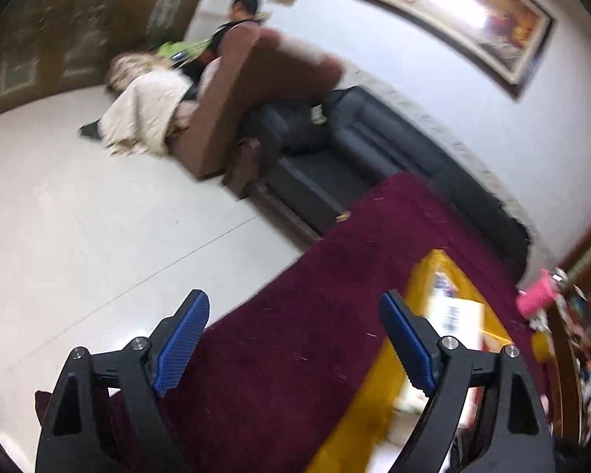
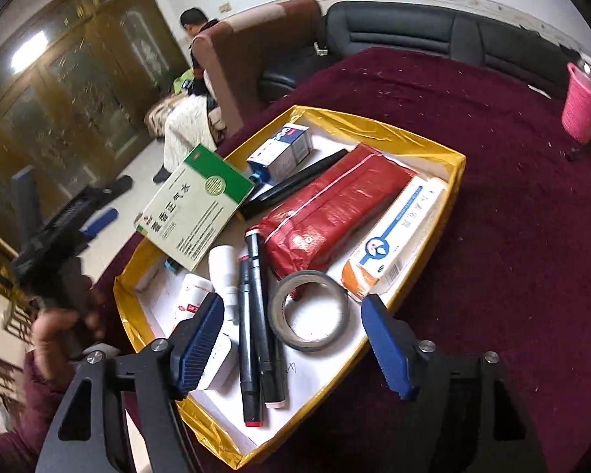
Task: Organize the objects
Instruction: 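Withdraw both tools from the tray, then move both tools over the pink plush ball and clear cartoon pouch, then grasp the pink plush ball with the left tool, then grasp the clear cartoon pouch with the right tool while the left tool holds the plush, then lift and carry the plush and pouch toward the tray with both tools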
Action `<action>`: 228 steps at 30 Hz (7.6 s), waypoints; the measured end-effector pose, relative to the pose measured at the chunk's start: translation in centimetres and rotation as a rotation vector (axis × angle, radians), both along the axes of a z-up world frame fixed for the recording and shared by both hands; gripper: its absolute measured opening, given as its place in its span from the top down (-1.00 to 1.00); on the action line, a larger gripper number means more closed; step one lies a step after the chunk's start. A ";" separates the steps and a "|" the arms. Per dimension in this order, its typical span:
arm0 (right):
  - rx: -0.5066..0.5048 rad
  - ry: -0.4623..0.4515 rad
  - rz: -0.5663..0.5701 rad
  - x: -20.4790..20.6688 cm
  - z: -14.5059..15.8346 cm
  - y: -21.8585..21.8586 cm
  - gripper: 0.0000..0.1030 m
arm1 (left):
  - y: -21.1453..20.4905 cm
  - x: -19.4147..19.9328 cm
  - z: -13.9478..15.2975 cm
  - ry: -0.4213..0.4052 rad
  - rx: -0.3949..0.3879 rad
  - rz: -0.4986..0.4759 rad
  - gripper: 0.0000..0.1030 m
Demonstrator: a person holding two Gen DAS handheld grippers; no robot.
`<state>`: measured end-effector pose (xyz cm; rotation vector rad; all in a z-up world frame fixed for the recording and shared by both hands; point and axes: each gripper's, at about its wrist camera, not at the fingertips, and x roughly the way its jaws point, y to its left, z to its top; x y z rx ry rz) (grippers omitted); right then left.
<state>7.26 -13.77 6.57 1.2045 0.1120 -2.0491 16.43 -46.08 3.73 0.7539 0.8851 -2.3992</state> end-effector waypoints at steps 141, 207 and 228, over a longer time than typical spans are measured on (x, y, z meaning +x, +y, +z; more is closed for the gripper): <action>-0.366 -0.041 -0.818 -13.7 -2.9 46.1 -0.91 | 54.9 -25.0 -1.4 -0.183 -0.470 -1.150 0.37; 0.161 0.082 -0.612 -8.4 0.3 27.6 -0.66 | 34.4 -4.5 8.3 -0.023 -0.471 -0.716 0.35; 0.099 0.121 -0.508 -2.8 2.9 24.2 -0.66 | 32.4 1.4 8.4 0.004 -0.432 -0.712 0.34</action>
